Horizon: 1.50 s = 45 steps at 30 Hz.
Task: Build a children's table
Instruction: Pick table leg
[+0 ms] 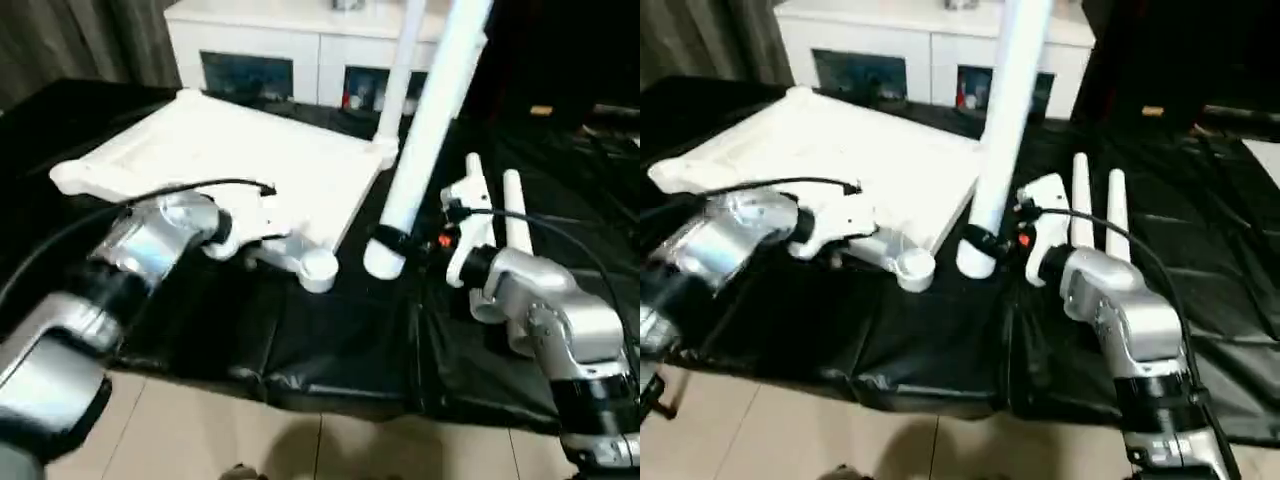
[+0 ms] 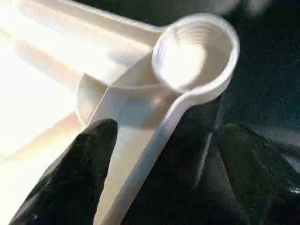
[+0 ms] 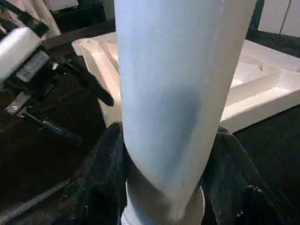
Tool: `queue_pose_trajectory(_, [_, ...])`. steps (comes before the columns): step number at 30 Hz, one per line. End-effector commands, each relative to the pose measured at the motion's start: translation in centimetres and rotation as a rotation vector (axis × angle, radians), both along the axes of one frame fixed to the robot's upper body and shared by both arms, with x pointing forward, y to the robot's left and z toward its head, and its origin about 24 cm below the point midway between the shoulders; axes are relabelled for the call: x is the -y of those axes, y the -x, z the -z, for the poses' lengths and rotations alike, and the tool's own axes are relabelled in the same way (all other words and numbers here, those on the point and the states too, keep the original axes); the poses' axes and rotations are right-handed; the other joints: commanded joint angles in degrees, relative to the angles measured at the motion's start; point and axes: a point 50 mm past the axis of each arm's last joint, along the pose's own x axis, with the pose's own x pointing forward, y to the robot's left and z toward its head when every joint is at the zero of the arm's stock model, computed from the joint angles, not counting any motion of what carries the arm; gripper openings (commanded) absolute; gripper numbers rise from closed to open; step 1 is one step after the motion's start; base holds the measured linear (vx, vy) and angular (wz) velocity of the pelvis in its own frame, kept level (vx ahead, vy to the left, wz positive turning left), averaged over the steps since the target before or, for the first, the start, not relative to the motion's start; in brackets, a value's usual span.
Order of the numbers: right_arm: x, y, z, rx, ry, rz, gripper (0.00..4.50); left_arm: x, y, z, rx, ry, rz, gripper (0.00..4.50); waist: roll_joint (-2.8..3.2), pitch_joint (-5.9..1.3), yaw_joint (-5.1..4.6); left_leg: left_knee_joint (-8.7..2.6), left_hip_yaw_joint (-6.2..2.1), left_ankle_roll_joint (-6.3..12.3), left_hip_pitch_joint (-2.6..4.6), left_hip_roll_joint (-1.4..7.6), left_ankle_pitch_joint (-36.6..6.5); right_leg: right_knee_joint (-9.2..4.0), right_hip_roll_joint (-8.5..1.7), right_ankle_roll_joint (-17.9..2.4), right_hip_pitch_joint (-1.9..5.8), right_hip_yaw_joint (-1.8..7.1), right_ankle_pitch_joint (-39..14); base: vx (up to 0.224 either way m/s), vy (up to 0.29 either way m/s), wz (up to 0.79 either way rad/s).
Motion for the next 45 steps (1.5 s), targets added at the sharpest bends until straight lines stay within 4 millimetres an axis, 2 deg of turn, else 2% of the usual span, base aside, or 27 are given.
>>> queue_pose_trajectory(1, [-0.2,0.4,-0.5,0.017,0.0,-0.02,1.86,0.1,-0.5,-0.1,0.035,-0.042,0.01,3.85,0.4,-4.68,0.26,-4.03,-0.55,-1.04,0.53,1.81,-8.94,-3.79,-4.19,-9.47,3.9,3.39,-10.06,0.0,0.0,0.0])
queue_pose_trajectory(3, [-0.3,0.6,-0.5,0.011,0.002,-0.029,1.86,0.0,-0.9,0.2,0.049,-0.055,-0.007,3.85,0.2,-4.66,0.29,-3.95,-0.52,-0.61,0.37,1.67,-8.57,-3.82,-4.13,-9.47,4.0,3.37,-9.59,0.0,0.0,0.0])
queue_pose_trajectory(4, [-0.3,0.7,-0.4,0.007,0.006,-0.035,1.86,0.0,-1.2,0.5,0.06,-0.06,-0.025,3.85,0.39,-4.76,0.31,-3.93,-0.55,-0.45,0.41,1.76,-8.11,-3.77,-4.24,-9.81,3.95,3.4,-9.12,0.0,0.0,0.0])
queue_pose_trajectory(7, [-0.3,1.0,-0.4,0.001,0.006,-0.039,1.86,0.0,-1.5,0.9,0.083,-0.066,-0.042,3.85,0.16,-4.77,0.35,-3.85,-0.57,0.09,0.28,1.7,-7.47,-3.79,-4.16,-9.89,4.17,3.38,-8.08,0.0,0.0,0.0])
queue_pose_trajectory(12, [-0.4,1.4,-0.3,-0.014,0.008,-0.045,1.86,0.2,-1.5,2.1,0.058,-0.043,-0.078,3.85,0.07,-4.86,0.42,-3.75,-0.54,0.99,0.36,1.82,-6.74,-3.6,-4.31,-11.35,4.22,3.43,-6.31,0.0,0.0,0.0])
queue_pose_trajectory(17, [-0.3,2.3,-0.2,-0.037,0.026,-0.068,1.86,0.0,-1.4,2.9,0.019,-0.079,-0.085,3.85,0.12,-4.78,0.28,-3.79,-0.55,1.19,0.5,1.88,-7.35,-3.87,-4.28,-11.38,4.21,3.45,-7.05,0.0,0.0,0.0])
queue_pose_trajectory(18, [-0.2,2.5,-0.2,-0.041,0.03,-0.074,1.86,0.0,-1.4,3.0,0.009,-0.09,-0.086,3.68,0.41,-4.69,0.17,-3.83,-0.58,1.18,0.44,1.85,-7.68,-4.0,-4.24,-11.15,4.21,3.44,-7.53,0.0,0.0,0.0])
queue_pose_trajectory(19, [-0.2,2.5,-0.2,-0.041,0.03,-0.074,1.86,0.0,-1.4,3.0,0.009,-0.09,-0.086,3.68,0.27,-4.68,0.12,-3.83,-0.55,1.17,0.47,1.81,-7.91,-4.11,-4.18,-10.91,4.23,3.43,-7.91,0.0,0.0,0.0])
queue_pose_trajectory(20, [-0.2,2.7,-0.2,-0.044,0.034,-0.077,1.86,-0.2,-1.3,3.1,-0.004,-0.121,-0.068,3.68,0.44,-4.59,0.09,-3.85,-0.57,1.02,0.53,1.76,-8.57,-4.31,-4.26,-10.68,4.17,3.39,-9.56,0.0,0.0,0.0])
queue_pose_trajectory(22, [-0.1,2.9,-0.3,-0.047,0.037,-0.079,1.86,-0.3,-1.2,3.1,-0.026,-0.14,-0.059,3.38,0.36,-4.57,0.05,-3.92,-0.62,0.84,0.6,1.84,-9.09,-4.45,-4.3,-10.31,4.21,3.4,-10.53,0.0,0.0,0.0])
queue_pose_trajectory(23, [-0.1,3.0,-0.3,-0.049,0.04,-0.08,1.86,-0.3,-1.1,3.2,-0.058,-0.16,-0.042,3.38,0.76,-4.51,0.05,-3.96,-0.67,0.82,0.66,1.81,-9.34,-4.6,-4.29,-10.26,4.11,3.38,-11.05,0.0,0.0,0.0])
queue_pose_trajectory(24, [0.0,3.1,-0.3,-0.05,0.041,-0.08,1.86,-0.4,-1.0,3.2,-0.071,-0.167,-0.036,3.31,0.53,-4.52,-0.08,-4.03,-0.71,0.62,0.66,1.88,-9.79,-4.61,-4.28,-10.21,4.2,3.36,-11.27,0.0,0.0,0.0])
queue_pose_trajectory(25, [0.0,3.1,-0.3,-0.05,0.043,-0.08,1.86,-0.4,-0.9,3.2,-0.104,-0.184,-0.018,3.17,0.72,-4.44,-0.15,-4.08,-0.76,0.4,0.66,1.84,-10.2,-4.65,-4.32,-10.3,4.22,3.33,-11.55,0.0,0.0,0.0])
queue_pose_trajectory(27, [0.0,3.2,-0.2,-0.05,0.047,-0.081,1.86,-0.3,-0.7,3.1,-0.137,-0.207,0.013,3.02,0.58,-4.42,-0.26,-4.12,-0.79,0.33,0.63,1.75,-10.75,-4.81,-4.35,-10.26,4.38,3.32,-12.29,0.0,0.0,0.0])
queue_pose_trajectory(31, [-0.1,3.2,-0.2,-0.049,0.049,-0.081,1.86,-0.1,-0.4,3.1,-0.215,-0.24,0.064,2.87,0.66,-4.56,-0.13,-4.12,-0.73,0.65,0.77,1.83,-9.7,-4.65,-4.37,-11.14,4.36,3.39,-10.23,0.0,0.0,0.0])
queue_pose_trajectory(32, [-0.1,3.2,-0.2,-0.049,0.049,-0.081,1.86,-0.1,-0.3,3.0,-0.226,-0.245,0.07,2.76,0.86,-4.58,-0.07,-4.12,-0.77,0.61,0.79,1.86,-9.69,-4.52,-4.41,-11.42,4.38,3.38,-9.87,0.0,0.0,0.0])
queue_pose_trajectory(33, [-0.2,3.2,-0.2,-0.047,0.05,-0.082,1.86,-0.1,-0.2,3.0,-0.248,-0.259,0.082,2.76,0.61,-4.57,-0.14,-4.16,-0.73,0.79,0.76,1.9,-9.67,-4.52,-4.37,-11.76,4.39,3.39,-9.31,0.0,0.0,0.0])
queue_pose_trajectory(35, [-0.3,3.1,-0.3,-0.041,0.05,-0.084,1.86,-0.2,0.0,3.0,-0.313,-0.328,0.117,2.57,0.77,-4.59,-0.08,-4.17,-0.73,0.79,0.78,1.92,-9.6,-4.46,-4.44,-12.0,4.4,3.42,-9.09,0.0,0.0,0.0])
queue_pose_trajectory(40, [-0.5,3.0,-0.3,-0.035,0.05,-0.087,1.86,0.0,0.0,2.8,-0.33,-0.362,0.127,2.22,0.67,-4.38,0.01,-4.2,-0.66,0.75,0.96,1.89,-11.03,-4.83,-4.6,-11.79,4.38,3.42,-12.48,0.0,0.0,0.0])
queue_pose_trajectory(43, [-0.7,2.8,-0.3,-0.031,0.049,-0.09,1.86,0.4,0.0,2.8,-0.333,-0.328,0.116,2.01,0.34,-4.4,0.15,-4.22,-0.67,1.0,0.89,1.93,-10.43,-4.79,-4.63,-11.62,4.36,3.37,-12.77,0.0,0.0,0.0])
queue_pose_trajectory(45, [-0.9,2.7,-0.2,-0.028,0.046,-0.092,1.86,0.5,0.2,2.9,-0.352,-0.312,0.126,1.83,0.48,-4.42,0.15,-4.24,-0.73,1.08,0.83,1.97,-10.21,-4.77,-4.65,-11.56,4.34,3.34,-12.81,0.0,0.0,0.0])
